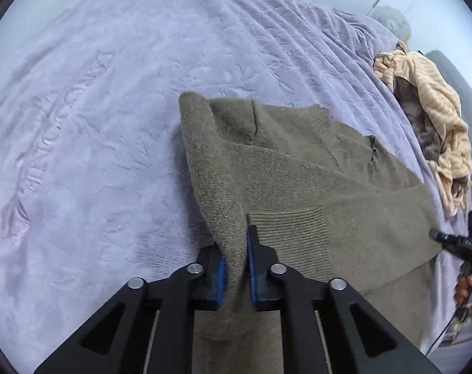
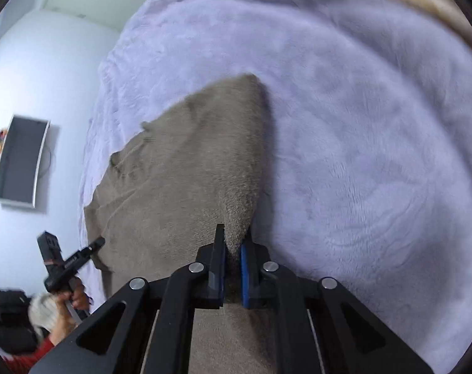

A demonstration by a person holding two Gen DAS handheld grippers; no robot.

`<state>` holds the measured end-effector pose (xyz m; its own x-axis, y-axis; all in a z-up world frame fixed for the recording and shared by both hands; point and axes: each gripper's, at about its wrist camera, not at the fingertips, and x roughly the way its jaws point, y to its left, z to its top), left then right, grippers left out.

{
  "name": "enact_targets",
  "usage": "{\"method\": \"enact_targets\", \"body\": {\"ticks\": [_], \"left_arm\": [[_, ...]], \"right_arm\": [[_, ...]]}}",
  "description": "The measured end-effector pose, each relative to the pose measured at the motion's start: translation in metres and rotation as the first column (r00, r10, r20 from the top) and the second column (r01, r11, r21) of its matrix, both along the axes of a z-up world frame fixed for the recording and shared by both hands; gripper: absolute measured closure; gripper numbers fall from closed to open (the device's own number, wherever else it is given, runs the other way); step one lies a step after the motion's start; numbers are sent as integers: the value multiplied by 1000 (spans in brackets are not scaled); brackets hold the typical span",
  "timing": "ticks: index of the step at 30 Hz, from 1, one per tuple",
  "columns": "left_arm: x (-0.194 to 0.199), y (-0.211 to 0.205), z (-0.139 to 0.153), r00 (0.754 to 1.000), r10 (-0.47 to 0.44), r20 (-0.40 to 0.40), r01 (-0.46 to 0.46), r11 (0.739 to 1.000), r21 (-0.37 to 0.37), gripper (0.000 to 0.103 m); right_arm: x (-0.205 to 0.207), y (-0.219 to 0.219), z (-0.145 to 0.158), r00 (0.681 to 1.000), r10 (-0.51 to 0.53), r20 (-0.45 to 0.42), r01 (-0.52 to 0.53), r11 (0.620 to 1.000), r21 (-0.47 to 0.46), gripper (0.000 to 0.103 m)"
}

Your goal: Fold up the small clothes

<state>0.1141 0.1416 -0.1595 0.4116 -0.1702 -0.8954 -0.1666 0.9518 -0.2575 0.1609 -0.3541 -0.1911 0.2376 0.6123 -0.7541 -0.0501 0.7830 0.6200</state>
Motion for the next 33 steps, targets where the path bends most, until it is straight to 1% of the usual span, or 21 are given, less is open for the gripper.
{"method": "enact_targets", "body": {"ticks": [1, 3, 6, 8, 10, 11, 12, 13, 14, 15, 19, 21, 23, 26, 28, 33], "left_arm": [[0, 3, -4, 1000, 0, -13, 0, 1000, 4, 91], [1, 9, -16, 999, 19, -38, -20, 1000, -12, 91], [1, 10, -19, 998, 42, -37, -43, 999, -17, 91], [-3, 6, -13, 998, 52, -30, -52, 999, 3, 91], [-7, 3, -8, 998, 52, -31, -51, 998, 33, 90], [-11, 1, -6, 998, 55, -34, -53, 997, 52, 71], [-13, -1, -4, 997, 62, -39, -59, 996, 73, 54], [-17, -3, -1, 996, 76, -36, -72, 993, 96, 26], [-21, -5, 2, 996, 84, -20, -81, 990, 114, 23], [-26, -6, 4, 997, 82, -15, -80, 990, 116, 23], [-39, -5, 6, 992, 119, -39, -115, 990, 80, 23], [-47, -6, 5, 990, 131, -54, -126, 989, 80, 23], [-56, -7, 4, 988, 136, -67, -131, 988, 78, 23], [-70, -8, 0, 985, 144, -97, -138, 988, 68, 23], [-77, -8, -4, 983, 142, -119, -137, 989, 53, 23], [-98, -9, -7, 979, 156, -128, -149, 987, 63, 23]], "right_arm": [[-2, 1, 8, 999, 20, 31, -19, 1000, -25, 95], [-2, 2, 7, 998, 48, 37, -45, 997, -66, 95], [2, 2, -24, 998, 60, -11, -60, 990, -126, 94], [3, 0, -33, 999, 30, -25, -32, 993, -112, 95], [0, -5, -29, 999, -16, -35, 13, 997, -79, 86], [-3, -5, -25, 999, -22, -34, 19, 996, -86, 83], [-5, -4, -22, 999, -23, -34, 20, 995, -95, 75], [-8, -3, -16, 999, -24, -30, 21, 993, -113, 65], [-12, -3, -9, 999, -31, -21, 27, 990, -135, 61], [-17, -3, -5, 999, -36, -10, 34, 989, -147, 56], [-36, 5, 23, 997, -49, 64, 59, 984, -170, 56], [-40, 17, 34, 996, -30, 89, 44, 987, -157, 56], [-46, 39, 42, 995, 16, 101, -3, 991, -132, 56], [-52, 84, 44, 987, 129, 93, -119, 987, -110, 57], [-54, 120, 42, 974, 204, 96, -196, 977, -81, 64], [-50, 217, 33, 938, 332, 102, -332, 943, -22, 65]]}}
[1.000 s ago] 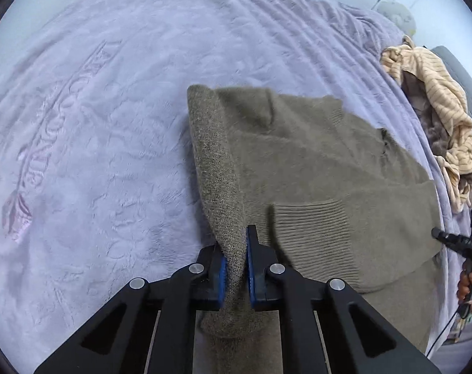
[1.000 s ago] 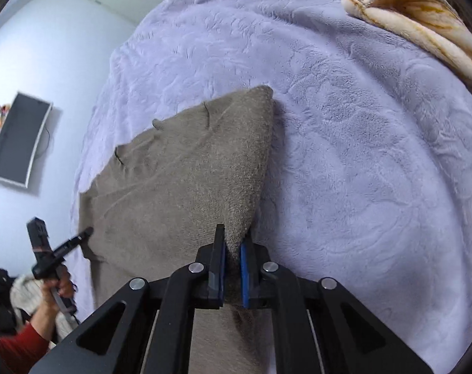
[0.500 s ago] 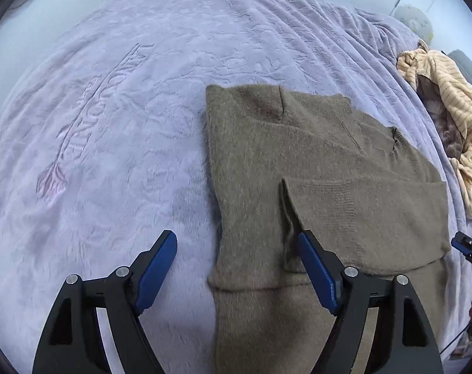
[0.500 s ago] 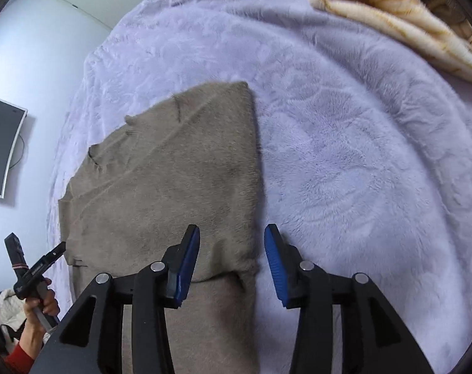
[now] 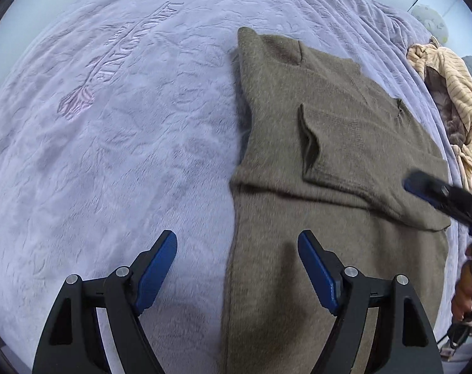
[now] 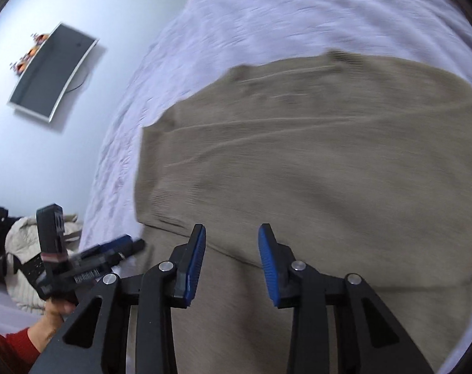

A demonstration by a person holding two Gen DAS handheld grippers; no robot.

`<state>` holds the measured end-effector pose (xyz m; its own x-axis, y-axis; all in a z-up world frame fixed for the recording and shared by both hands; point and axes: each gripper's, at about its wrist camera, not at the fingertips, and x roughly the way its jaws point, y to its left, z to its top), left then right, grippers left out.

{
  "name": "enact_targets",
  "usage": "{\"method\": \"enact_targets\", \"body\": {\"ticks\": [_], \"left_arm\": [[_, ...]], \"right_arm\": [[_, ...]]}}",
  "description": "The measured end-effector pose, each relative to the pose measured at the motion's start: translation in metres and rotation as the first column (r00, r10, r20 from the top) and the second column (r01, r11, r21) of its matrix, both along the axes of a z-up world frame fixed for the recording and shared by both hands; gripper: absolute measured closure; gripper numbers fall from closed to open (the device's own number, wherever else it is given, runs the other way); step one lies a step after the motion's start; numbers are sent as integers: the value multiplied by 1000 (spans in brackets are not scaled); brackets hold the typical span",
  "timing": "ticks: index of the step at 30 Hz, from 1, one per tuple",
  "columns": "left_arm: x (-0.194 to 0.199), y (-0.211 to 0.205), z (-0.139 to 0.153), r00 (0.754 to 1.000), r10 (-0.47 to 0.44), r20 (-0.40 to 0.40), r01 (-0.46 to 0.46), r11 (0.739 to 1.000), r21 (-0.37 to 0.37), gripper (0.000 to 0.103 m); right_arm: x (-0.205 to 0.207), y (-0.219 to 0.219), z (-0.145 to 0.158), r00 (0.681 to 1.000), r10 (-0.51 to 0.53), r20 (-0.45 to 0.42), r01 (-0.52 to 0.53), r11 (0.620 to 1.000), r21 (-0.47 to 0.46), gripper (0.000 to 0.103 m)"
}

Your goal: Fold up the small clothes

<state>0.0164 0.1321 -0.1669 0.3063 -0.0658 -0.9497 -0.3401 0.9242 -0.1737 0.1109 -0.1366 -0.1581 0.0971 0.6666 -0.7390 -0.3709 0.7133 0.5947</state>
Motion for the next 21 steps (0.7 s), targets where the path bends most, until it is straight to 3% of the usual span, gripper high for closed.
{"method": "enact_targets", "body": {"ticks": [5, 9, 14, 21], "left_arm": [[-17, 5, -1, 1000, 26, 0, -26, 1000, 11, 23], [-26, 13, 0, 999, 43, 4, -43, 999, 10, 23], [-29, 21, 1, 998, 65, 12, -65, 998, 19, 23], [-9, 24, 10, 997, 50, 51, -51, 999, 19, 23]], "right_arm": [[0, 81, -8, 989, 131, 67, -127, 990, -58, 65], [-14, 115, -28, 979, 201, 40, -193, 970, -146, 65], [-28, 104, -18, 974, 224, 26, -219, 968, -125, 65], [-35, 46, -11, 992, 121, -39, -124, 988, -94, 64]]}}
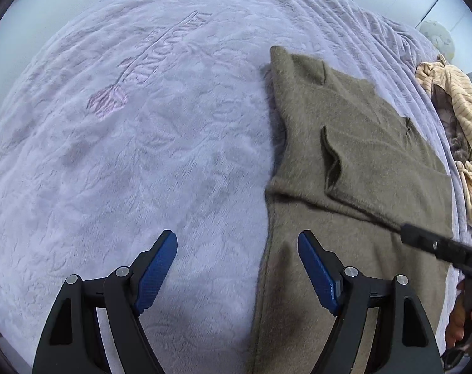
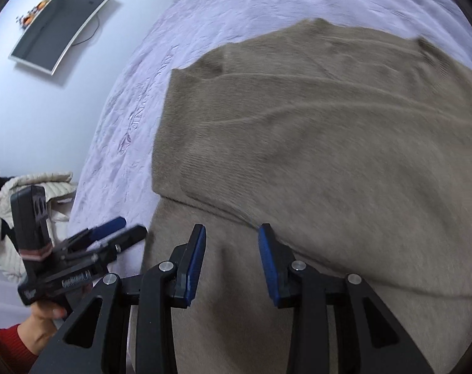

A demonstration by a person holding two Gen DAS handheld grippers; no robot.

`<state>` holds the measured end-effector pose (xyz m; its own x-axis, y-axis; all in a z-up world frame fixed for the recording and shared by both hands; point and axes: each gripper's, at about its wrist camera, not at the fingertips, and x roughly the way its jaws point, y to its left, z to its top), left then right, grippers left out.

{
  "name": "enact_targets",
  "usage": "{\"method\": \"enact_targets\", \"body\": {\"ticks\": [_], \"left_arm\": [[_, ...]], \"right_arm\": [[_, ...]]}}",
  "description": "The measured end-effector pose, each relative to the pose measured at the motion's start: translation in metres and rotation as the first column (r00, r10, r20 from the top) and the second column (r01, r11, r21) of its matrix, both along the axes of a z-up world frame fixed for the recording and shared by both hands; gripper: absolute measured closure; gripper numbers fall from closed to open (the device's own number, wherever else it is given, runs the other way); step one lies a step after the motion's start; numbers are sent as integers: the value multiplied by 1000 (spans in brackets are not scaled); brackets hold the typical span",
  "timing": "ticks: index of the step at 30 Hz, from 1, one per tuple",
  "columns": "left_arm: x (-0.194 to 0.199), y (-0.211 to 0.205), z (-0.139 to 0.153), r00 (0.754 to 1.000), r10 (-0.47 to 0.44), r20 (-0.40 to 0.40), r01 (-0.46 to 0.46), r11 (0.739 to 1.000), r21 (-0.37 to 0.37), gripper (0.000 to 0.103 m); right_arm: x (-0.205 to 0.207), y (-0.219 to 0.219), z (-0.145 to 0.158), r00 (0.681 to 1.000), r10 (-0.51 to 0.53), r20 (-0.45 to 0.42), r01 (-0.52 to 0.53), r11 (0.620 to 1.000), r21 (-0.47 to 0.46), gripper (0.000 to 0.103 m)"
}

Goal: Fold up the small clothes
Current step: 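Move both grippers to the sweater hem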

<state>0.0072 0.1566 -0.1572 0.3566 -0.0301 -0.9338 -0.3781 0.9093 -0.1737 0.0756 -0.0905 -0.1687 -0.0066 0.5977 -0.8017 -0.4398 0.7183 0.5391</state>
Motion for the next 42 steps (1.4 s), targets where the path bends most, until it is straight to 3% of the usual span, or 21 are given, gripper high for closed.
{"method": "enact_targets", "body": {"ticks": [6, 8, 10, 13, 16, 19, 23, 26, 31, 33, 36, 42], "left_arm": [[30, 1, 3, 1000, -6, 27, 5, 1000, 16, 23], [39, 2, -2, 1000, -9, 4, 9, 1000, 3, 23], [44, -4, -6, 1000, -18, -10, 18, 1000, 14, 23], [46, -19, -15, 996, -80, -38, 84, 991, 106, 23], [44, -27, -31, 987, -134, -94, 150, 970, 190, 23], [36, -16, -26, 989, -111, -95, 124, 982, 143, 23], [16, -6, -15, 991, -105, -89, 105, 994, -5, 23], [-5, -18, -6, 986, -148, -80, 140, 985, -103, 23], [-37, -55, -3, 968, -205, -143, 186, 974, -132, 23], [-49, -67, -2, 962, -216, -169, 190, 969, -158, 23], [-65, -77, -2, 955, -213, -205, 174, 965, -195, 23], [-95, -88, -12, 937, -225, -268, 167, 960, -224, 23]], "right_arm": [[-2, -83, 2, 984, -175, -34, 175, 985, -3, 64], [-2, -126, 7, 960, -281, -19, 281, 960, -10, 58], [-2, -173, 7, 916, -401, -20, 400, 916, -27, 57], [-3, -221, -2, 872, -485, -66, 482, 874, -55, 57], [-4, -231, -16, 901, -430, -53, 414, 891, -185, 61], [-10, -232, -26, 936, -352, 11, 341, 898, -279, 75], [-19, -244, -17, 928, -372, 19, 364, 894, -261, 71], [-31, -252, -15, 922, -388, -6, 376, 897, -234, 67], [-57, -249, -6, 936, -352, -8, 340, 910, -236, 64], [-67, -249, -3, 935, -354, -32, 338, 913, -227, 64], [-82, -256, 0, 927, -367, -73, 345, 913, -219, 55], [-111, -265, 0, 916, -375, -140, 335, 911, -241, 55]]}}
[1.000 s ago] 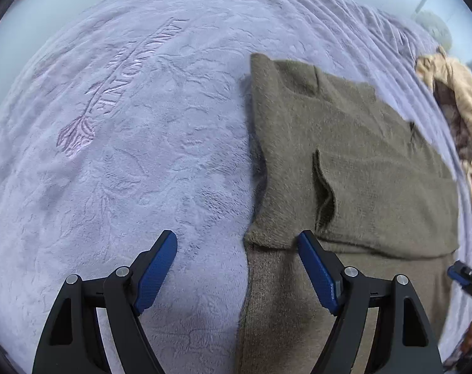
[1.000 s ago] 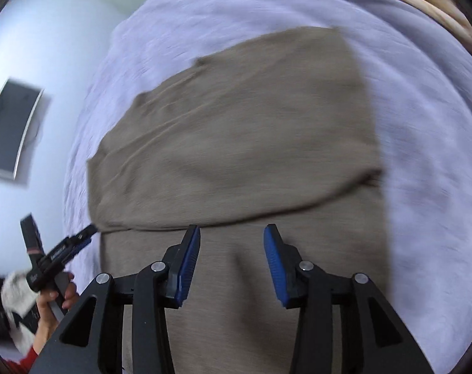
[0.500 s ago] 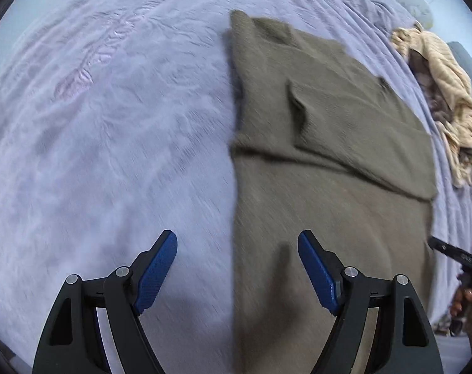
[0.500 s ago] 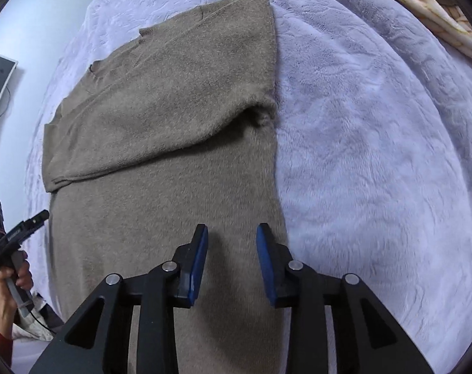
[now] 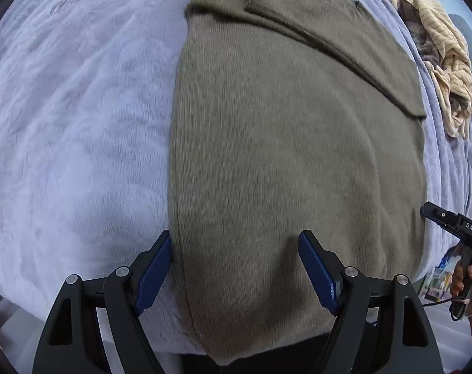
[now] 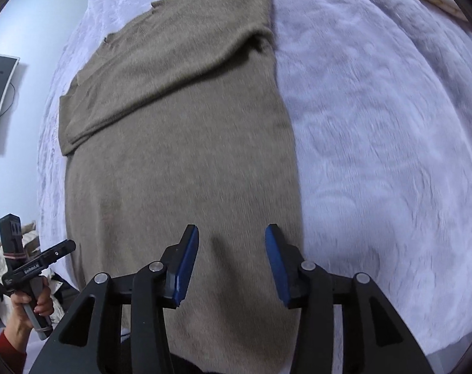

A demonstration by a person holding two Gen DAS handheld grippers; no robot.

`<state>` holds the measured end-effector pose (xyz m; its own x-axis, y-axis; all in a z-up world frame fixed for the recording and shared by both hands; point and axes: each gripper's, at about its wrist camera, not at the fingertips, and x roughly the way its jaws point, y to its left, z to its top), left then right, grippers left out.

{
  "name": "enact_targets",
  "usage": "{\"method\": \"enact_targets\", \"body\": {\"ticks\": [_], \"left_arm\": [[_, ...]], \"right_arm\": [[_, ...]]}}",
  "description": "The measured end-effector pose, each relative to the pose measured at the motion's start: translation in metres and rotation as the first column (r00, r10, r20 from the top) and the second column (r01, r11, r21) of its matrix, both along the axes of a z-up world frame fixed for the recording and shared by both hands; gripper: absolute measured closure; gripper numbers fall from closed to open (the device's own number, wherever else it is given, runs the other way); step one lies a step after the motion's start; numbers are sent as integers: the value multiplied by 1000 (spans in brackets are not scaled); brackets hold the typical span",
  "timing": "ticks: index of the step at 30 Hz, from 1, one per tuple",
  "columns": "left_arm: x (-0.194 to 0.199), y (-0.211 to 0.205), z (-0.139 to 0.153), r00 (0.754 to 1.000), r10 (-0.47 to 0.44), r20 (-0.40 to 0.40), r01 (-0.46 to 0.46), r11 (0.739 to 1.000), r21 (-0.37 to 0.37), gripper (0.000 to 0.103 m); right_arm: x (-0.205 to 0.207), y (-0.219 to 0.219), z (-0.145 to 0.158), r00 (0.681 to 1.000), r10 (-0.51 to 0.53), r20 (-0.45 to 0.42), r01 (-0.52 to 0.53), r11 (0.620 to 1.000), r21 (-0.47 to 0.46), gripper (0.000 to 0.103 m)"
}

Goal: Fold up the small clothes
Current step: 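Move both grippers to the sweater hem, then grasp the sweater hem with both grippers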

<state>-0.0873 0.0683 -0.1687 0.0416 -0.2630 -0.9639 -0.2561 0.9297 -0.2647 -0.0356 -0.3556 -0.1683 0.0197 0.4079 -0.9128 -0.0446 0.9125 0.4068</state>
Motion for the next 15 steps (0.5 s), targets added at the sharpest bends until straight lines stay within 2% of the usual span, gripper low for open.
{"method": "enact_targets", "body": {"ticks": [5, 6, 9, 15], "left_arm": [[-19, 1, -1, 999, -2, -37, 2, 1000, -13, 23], [-21, 1, -1, 999, -2, -42, 1, 1000, -25, 23], [-28, -3, -3, 998, -8, -62, 4, 998, -65, 23], [-30, -18, -1, 996, -70, -62, 62, 991, -115, 23]], "right_arm": [[-20, -2, -8, 996, 3, -84, 1, 999, 48, 52], [-25, -4, -9, 995, 6, -102, 1, 998, 65, 48], [-39, -11, -15, 988, 2, -152, 16, 993, 117, 48], [-62, -23, -24, 976, -10, -216, 58, 975, 214, 47]]}}
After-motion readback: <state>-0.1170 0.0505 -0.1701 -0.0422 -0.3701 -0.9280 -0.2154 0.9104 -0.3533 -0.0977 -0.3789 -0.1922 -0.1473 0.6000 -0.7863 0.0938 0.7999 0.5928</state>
